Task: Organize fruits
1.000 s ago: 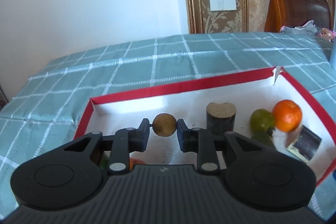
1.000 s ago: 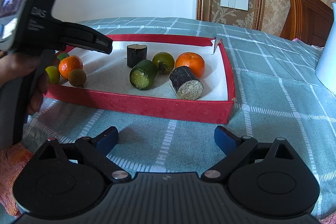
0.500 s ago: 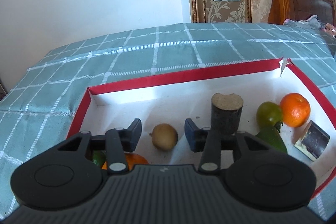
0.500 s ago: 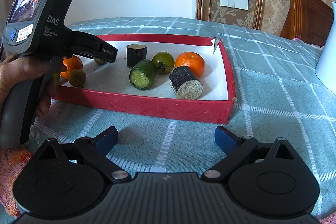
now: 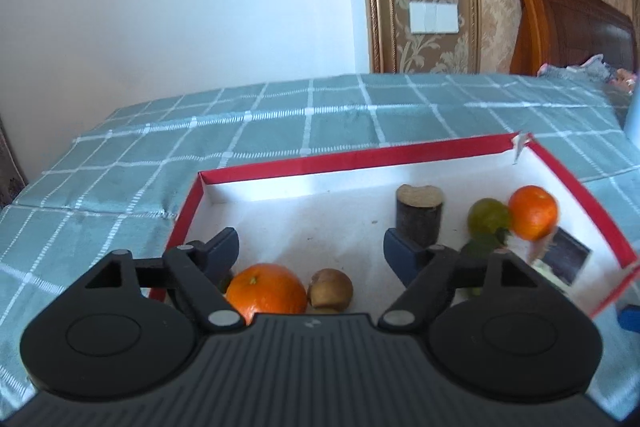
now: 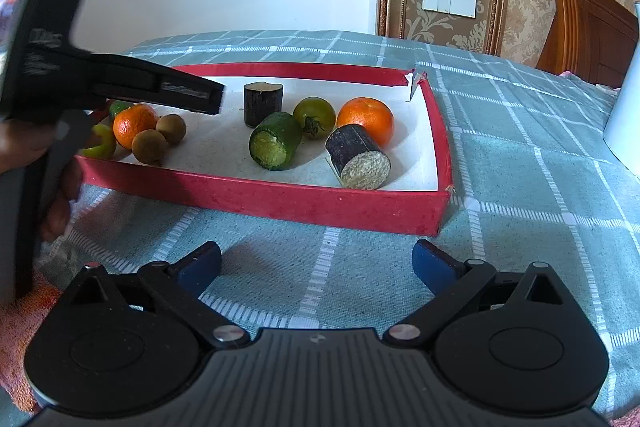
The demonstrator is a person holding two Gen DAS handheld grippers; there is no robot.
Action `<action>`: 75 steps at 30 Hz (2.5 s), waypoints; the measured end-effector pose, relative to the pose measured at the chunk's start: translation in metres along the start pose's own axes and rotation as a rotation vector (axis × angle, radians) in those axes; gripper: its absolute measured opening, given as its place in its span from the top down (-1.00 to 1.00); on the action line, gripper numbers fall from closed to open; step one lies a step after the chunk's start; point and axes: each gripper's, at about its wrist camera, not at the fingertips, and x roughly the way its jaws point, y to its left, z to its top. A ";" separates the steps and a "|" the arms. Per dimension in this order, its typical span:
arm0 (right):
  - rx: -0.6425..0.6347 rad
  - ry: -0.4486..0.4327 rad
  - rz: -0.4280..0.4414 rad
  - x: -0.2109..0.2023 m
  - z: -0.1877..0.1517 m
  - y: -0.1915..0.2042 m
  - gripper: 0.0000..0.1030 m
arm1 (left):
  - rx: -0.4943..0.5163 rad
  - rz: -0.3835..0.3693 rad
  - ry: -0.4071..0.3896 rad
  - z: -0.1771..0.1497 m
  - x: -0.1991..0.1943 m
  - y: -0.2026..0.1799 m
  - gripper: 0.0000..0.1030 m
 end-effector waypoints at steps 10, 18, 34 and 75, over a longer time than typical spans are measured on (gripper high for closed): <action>0.000 0.000 0.001 0.000 0.000 0.000 -1.00 | -0.045 0.004 -0.023 -0.021 -0.047 0.008 -0.76; 0.004 -0.002 0.006 0.000 -0.001 0.000 -1.00 | -0.069 0.060 0.009 -0.054 -0.080 0.018 -0.89; 0.148 -0.087 -0.134 -0.037 -0.017 0.013 -1.00 | -0.109 0.107 0.021 -0.087 -0.124 0.025 -1.00; 0.199 -0.144 -0.169 -0.075 -0.028 0.022 -1.00 | -0.103 0.082 -0.018 -0.087 -0.159 0.014 -1.00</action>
